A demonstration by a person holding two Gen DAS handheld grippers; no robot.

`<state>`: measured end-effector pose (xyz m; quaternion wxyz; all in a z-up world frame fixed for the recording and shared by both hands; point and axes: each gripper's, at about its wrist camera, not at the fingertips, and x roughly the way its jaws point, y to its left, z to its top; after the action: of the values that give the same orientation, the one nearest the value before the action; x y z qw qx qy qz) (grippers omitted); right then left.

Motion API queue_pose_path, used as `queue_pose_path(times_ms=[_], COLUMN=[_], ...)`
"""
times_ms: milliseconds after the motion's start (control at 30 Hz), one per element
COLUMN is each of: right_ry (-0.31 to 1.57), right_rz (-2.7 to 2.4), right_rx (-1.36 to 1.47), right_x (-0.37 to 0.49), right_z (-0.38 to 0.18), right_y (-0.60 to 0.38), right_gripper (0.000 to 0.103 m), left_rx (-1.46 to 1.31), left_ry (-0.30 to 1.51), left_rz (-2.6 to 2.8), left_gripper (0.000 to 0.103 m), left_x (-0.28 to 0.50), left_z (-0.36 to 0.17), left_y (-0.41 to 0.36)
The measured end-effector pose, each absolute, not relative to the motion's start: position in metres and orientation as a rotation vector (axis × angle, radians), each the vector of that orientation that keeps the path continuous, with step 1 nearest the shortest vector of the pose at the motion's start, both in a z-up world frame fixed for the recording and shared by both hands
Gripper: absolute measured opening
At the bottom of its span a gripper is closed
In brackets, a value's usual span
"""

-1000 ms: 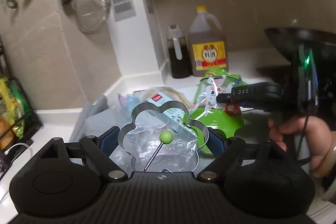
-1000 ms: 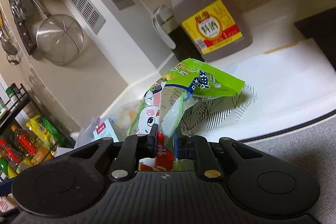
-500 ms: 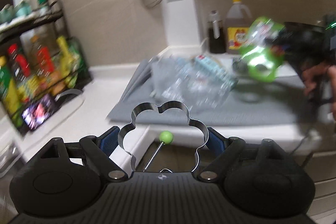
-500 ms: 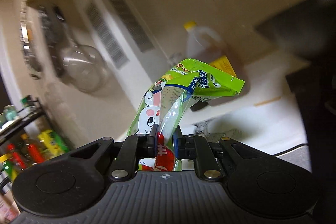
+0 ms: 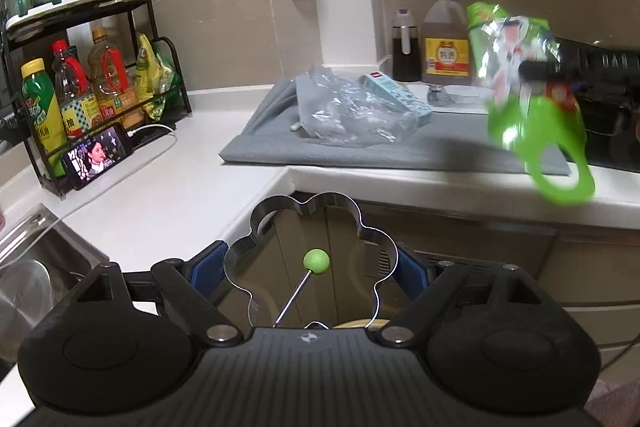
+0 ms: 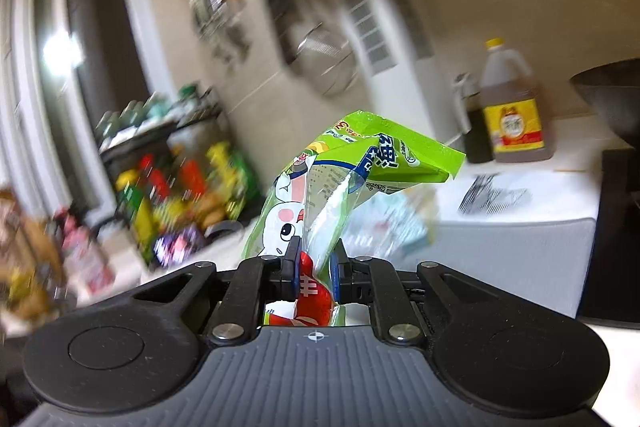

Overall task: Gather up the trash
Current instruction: 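Carry the snack bag and flower cutter down toward the trash bin with both tools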

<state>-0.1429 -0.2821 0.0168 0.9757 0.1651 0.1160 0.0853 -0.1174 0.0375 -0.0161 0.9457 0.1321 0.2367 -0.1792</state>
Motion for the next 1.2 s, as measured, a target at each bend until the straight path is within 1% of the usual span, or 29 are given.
queue_pose_path(times_ms=[200, 467, 633, 900, 1200], right_ry=[0.356, 0.543, 0.589, 0.674, 0.816], right_rz=[0.213, 0.336, 0.357, 0.330, 0.308], right_rx=[0.230, 0.259, 0.248, 0.242, 0.232], right_x=[-0.164, -0.156, -0.150, -0.130, -0.103], right_z=[-0.004, -0.045, -0.058, -0.078, -0.118], right_y=[-0.258, -0.220, -0.201, -0.198, -0.190], right_gripper=[0.015, 0.015, 0.015, 0.015, 0.016], left_rx=[0.255, 0.233, 0.217, 0.192, 0.197], left_ry=[0.485, 0.497, 0.510, 0.557, 0.614], left_rz=[-0.346, -0.271, -0.264, -0.262, -0.253], left_gripper=[0.090, 0.090, 0.090, 0.090, 0.090], left_x=[-0.133, -0.133, -0.131, -0.122, -0.109], left_z=[-0.028, -0.037, -0.041, -0.053, -0.068], left_y=[0.046, 0.060, 0.065, 0.065, 0.064])
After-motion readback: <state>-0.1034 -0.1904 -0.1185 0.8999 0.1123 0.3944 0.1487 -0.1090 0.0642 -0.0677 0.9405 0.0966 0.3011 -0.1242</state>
